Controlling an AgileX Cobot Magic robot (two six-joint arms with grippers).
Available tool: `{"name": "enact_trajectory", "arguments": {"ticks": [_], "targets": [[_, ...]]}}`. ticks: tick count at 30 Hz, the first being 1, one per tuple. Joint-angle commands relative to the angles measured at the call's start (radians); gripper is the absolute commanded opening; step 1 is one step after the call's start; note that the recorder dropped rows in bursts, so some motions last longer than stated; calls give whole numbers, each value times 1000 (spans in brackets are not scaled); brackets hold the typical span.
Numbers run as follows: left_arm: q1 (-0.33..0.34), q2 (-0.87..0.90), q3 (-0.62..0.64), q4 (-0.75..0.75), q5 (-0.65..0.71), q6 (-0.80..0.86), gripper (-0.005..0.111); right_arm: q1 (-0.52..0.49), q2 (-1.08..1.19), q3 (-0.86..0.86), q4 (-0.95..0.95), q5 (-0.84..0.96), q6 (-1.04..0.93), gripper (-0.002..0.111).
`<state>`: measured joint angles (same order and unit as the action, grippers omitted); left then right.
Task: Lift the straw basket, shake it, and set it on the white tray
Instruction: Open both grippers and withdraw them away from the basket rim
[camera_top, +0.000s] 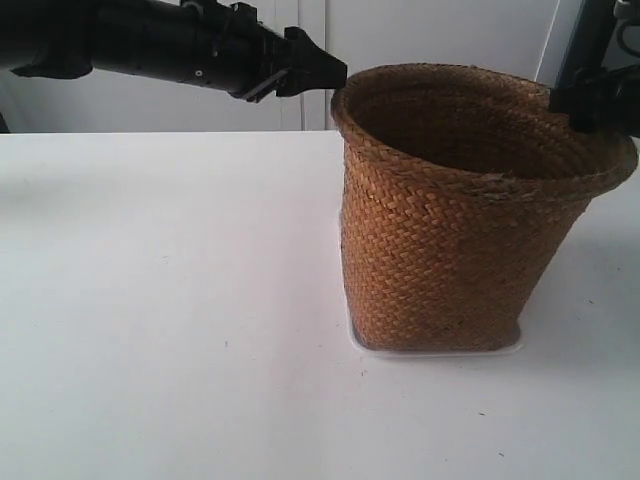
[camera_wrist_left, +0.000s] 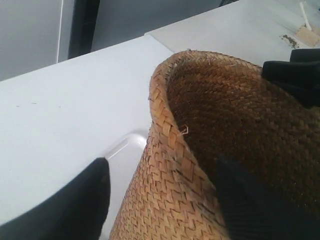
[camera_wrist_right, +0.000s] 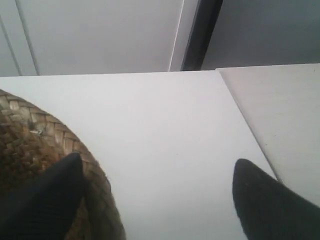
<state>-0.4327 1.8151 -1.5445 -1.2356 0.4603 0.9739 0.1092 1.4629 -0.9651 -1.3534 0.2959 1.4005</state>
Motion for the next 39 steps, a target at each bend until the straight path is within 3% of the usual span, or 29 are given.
{"name": "enact_trajectory", "arguments": {"ticks": [1,11,19,28,31,39], "targets": [[2,-13,-5,-15,7,-3,69,-11,1,0,-2,-12,-11,80],[2,-121,-5,-15,-115,99,69,-11,-157,-24,-53,-168,-8,80],[2,-259,4,52,10,65,67,-11,-330,-24,-43,-180,93,80],[2,-514,206,56,58,61,63,-11,-647,76,170,-47,122,80],[2,-601,315,-32,100,122,63,-11,-791,163,210,-29,120,80],[2,-820,626,-464,150,522,63,-11,-1207,388,234,-31,94,80]]}}
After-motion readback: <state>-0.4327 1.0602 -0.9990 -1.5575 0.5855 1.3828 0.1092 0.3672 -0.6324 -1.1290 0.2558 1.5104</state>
